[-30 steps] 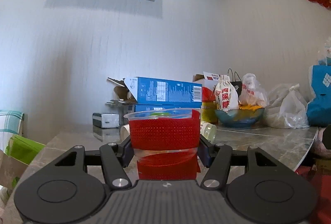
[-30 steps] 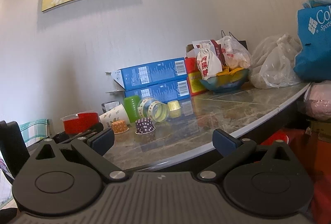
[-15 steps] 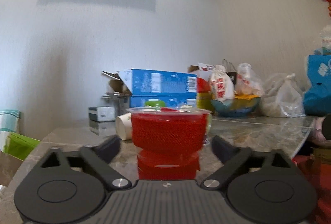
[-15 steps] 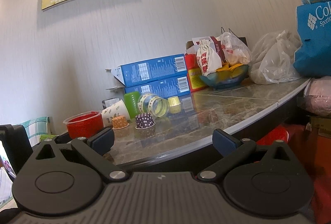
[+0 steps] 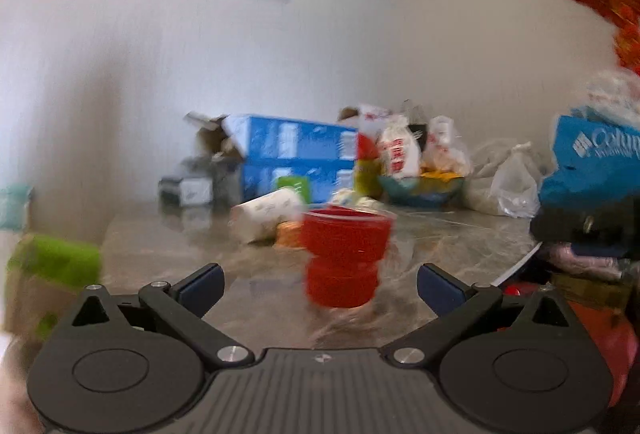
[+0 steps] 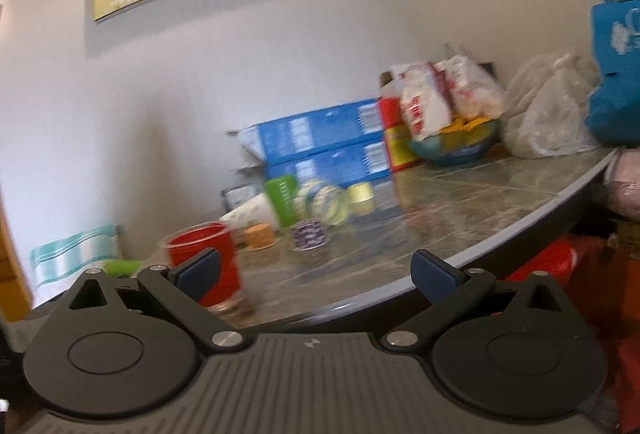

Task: Flip cup upright
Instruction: 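Rotate the held cup upright with the left gripper and lower it to the table, then open the left gripper and withdraw from the upright cup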

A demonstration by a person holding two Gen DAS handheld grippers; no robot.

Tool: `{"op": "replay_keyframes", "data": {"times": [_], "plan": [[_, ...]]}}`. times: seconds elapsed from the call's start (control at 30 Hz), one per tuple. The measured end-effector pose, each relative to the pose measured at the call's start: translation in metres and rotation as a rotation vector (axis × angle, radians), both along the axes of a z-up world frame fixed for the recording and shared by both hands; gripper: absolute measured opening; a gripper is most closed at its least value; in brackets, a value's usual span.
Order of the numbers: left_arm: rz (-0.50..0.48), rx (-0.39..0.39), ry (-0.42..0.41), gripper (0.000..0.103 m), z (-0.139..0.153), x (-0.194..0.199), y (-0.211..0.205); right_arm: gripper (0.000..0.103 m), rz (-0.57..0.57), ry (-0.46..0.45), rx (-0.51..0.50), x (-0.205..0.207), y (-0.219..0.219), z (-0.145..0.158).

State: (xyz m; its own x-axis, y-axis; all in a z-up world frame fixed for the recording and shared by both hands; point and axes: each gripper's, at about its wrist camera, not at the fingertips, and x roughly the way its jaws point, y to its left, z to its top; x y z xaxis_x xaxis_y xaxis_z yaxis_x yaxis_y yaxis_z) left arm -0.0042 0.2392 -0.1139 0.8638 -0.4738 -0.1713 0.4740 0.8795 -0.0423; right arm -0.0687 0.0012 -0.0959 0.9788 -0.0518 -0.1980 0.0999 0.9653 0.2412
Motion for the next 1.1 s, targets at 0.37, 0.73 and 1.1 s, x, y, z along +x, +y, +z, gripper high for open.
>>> {"op": "replay_keyframes", "data": {"times": [0.37,0.73,1.1], "plan": [[0.039,0.091,0.282,0.103,0.064,-0.002,0.043,0.102,0.104,0.165,-0.091,0.011,0.049,0.045],[-0.053,0.153,0.339,0.103,0.143,0.001,0.020,0.102,0.144,0.346,-0.108,0.027,0.032,0.106],[-0.036,0.166,0.364,0.103,0.152,0.017,0.006,0.102,0.156,0.345,-0.065,0.032,0.018,0.114]]}}
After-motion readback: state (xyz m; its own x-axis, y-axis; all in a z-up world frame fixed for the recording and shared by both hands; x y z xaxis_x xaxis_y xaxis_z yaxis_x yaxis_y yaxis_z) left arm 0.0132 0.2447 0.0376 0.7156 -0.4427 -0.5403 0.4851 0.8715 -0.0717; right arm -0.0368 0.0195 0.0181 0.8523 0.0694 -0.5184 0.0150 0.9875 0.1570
